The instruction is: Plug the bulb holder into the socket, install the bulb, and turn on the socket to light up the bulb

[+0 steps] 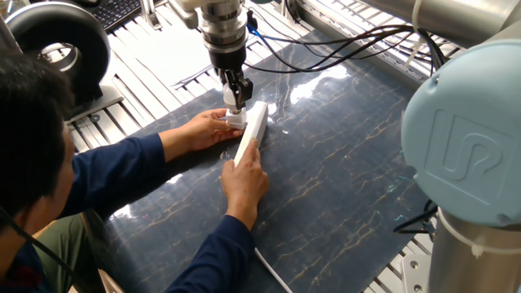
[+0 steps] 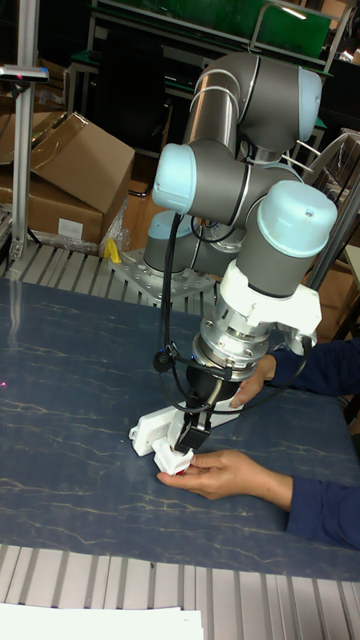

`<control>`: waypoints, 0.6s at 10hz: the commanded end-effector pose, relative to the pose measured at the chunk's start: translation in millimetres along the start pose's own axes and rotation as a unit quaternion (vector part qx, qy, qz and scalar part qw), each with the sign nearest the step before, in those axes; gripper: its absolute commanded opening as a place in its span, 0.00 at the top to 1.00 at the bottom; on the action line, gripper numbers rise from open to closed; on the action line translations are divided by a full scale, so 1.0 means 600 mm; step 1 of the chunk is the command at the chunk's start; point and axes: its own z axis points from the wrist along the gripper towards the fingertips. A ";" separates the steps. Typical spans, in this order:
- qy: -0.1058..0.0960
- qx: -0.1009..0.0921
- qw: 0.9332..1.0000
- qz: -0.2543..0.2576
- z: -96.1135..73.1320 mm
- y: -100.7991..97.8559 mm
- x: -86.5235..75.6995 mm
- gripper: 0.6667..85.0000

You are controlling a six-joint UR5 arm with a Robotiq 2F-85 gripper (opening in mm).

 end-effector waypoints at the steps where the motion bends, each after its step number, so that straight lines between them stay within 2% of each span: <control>1: 0.001 -0.005 1.000 -0.002 -0.005 -0.002 0.001 0.99; 6: 0.009 -0.017 1.000 0.014 -0.003 0.006 0.012 0.99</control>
